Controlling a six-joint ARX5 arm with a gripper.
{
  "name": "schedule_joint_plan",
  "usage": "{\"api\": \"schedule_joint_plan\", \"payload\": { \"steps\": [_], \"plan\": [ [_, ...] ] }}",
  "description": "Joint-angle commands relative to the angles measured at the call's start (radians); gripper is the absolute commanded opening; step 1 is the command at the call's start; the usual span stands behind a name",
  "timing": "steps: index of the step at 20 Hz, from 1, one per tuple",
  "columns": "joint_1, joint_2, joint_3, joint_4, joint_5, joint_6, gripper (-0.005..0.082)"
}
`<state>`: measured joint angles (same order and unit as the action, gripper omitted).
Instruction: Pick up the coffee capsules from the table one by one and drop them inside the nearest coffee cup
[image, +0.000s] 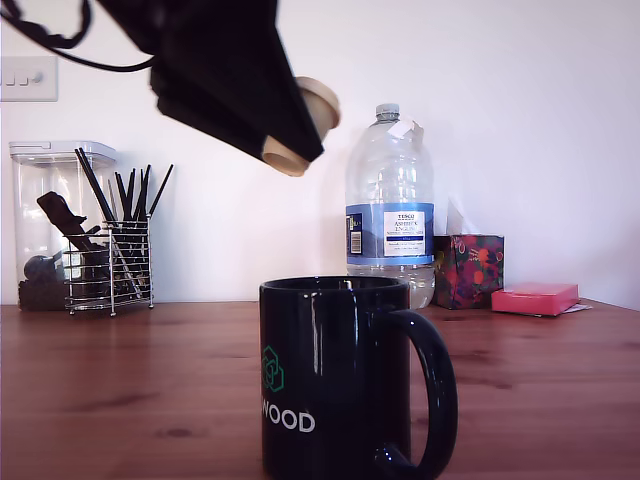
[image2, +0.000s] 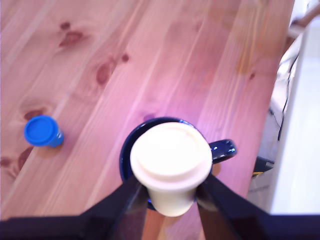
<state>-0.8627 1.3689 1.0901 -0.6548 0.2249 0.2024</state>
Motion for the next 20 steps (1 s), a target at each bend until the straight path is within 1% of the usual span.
{"api": "schedule_joint_plan", "payload": {
  "steps": [1, 3, 8, 17, 20],
  "plan": [
    [-0.011, 0.041, 0.023, -0.035, -0.017, 0.021, 0.0128],
    [-0.021, 0.079, 0.056, -0.07, -0.027, 0.034, 0.0128],
    [-0.055, 0.129, 0.076, -0.084, -0.032, 0.034, 0.0131],
    [-0.063, 0.132, 0.076, -0.115, -0.037, 0.029, 0.0131],
    [-0.063, 0.132, 0.076, -0.116, -0.056, 0.029, 0.0131]
  ]
}}
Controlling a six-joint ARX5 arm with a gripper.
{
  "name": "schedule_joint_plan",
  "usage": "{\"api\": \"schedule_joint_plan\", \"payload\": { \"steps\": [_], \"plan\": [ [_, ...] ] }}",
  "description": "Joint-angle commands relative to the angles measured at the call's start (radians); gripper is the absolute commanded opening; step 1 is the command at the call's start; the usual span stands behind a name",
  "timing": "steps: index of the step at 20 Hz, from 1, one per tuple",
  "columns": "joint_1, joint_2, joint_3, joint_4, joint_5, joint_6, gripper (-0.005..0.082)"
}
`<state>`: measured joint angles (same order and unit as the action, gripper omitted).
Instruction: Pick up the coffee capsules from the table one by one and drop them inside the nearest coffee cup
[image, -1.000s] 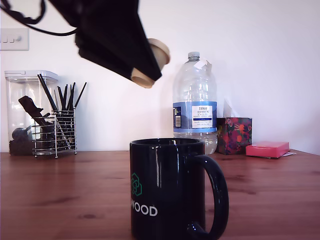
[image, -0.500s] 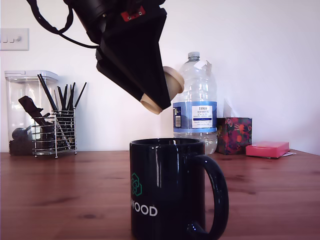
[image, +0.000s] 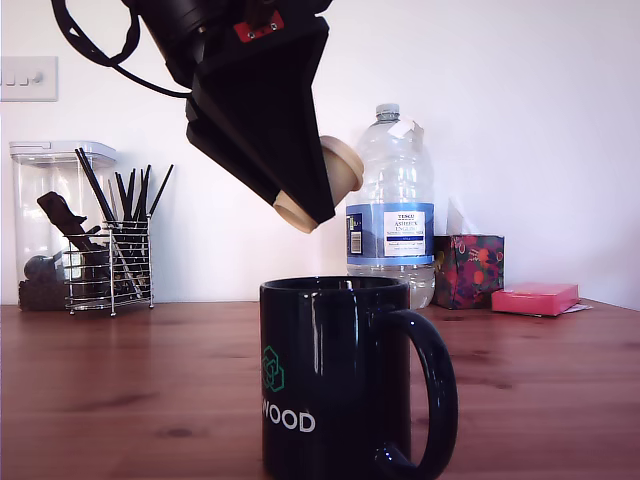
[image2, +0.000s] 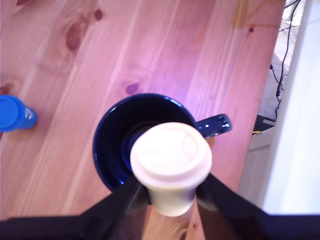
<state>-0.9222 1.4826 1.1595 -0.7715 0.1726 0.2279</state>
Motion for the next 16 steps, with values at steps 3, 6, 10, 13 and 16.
{"api": "schedule_joint_plan", "payload": {
  "steps": [3, 6, 10, 13, 16],
  "plan": [
    [-0.003, 0.018, 0.006, 0.001, -0.029, -0.004, 0.0133],
    [-0.003, 0.018, 0.006, 0.002, -0.042, -0.02, 0.016],
    [-0.003, 0.018, 0.006, 0.024, -0.083, -0.031, 0.0403],
    [-0.003, 0.018, 0.006, 0.056, -0.105, -0.031, 0.0641],
    [-0.003, 0.018, 0.006, 0.072, -0.114, -0.029, 0.0642]
  ]
}}
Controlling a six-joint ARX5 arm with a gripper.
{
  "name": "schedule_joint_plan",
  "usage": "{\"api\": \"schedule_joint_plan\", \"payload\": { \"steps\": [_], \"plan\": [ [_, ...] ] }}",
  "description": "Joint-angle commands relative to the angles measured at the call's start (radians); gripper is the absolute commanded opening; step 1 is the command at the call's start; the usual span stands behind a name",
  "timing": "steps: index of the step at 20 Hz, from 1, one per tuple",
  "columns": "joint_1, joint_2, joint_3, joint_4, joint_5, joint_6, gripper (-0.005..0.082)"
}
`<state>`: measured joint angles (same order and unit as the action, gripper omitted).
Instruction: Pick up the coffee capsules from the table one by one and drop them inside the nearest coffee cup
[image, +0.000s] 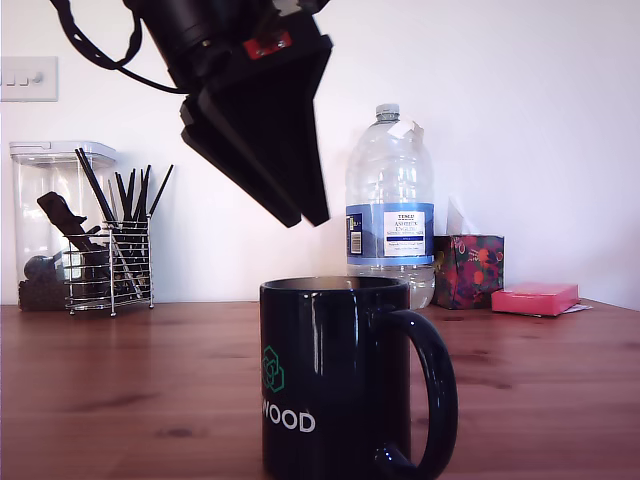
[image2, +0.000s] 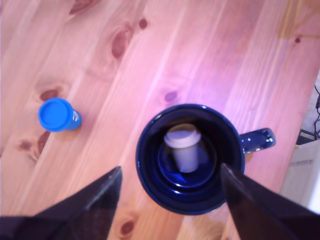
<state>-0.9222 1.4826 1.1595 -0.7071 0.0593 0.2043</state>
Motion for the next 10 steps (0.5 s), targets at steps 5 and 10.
{"api": "schedule_joint_plan", "payload": {
  "steps": [5, 10],
  "plan": [
    [0.009, 0.007, 0.006, 0.029, 0.0, 0.005, 0.0594],
    [0.067, -0.034, -0.019, 0.042, 0.024, 0.045, 0.0045]
  ]
}}
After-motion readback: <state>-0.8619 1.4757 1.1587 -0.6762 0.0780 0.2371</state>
